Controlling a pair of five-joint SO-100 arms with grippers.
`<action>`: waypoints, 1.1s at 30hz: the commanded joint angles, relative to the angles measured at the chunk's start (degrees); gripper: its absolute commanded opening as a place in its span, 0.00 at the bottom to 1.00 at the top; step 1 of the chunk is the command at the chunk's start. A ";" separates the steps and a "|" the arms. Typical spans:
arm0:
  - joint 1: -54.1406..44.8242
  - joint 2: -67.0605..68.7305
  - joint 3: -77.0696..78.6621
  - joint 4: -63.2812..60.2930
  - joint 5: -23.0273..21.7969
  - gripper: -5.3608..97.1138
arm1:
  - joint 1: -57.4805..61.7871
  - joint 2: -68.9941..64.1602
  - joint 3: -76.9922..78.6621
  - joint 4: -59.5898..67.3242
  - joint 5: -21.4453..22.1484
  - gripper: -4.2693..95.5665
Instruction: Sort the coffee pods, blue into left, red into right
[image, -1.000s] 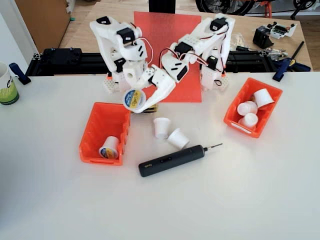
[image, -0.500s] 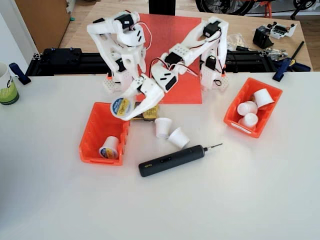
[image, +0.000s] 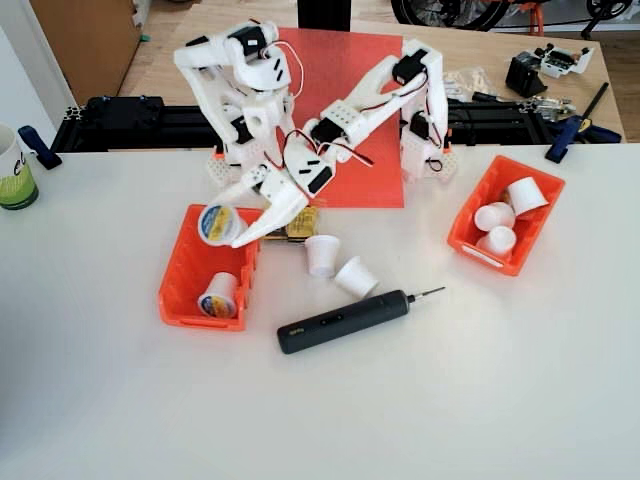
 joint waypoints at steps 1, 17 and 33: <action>-0.53 -0.26 -2.20 -3.87 2.37 0.30 | -0.18 0.62 -9.58 11.95 -1.23 0.48; -0.70 -0.35 -1.49 -12.48 6.24 0.28 | -12.30 0.62 -30.06 77.26 3.60 0.43; -0.26 0.53 -3.43 -13.36 5.80 0.27 | -10.46 -1.49 -14.33 71.28 -10.02 0.40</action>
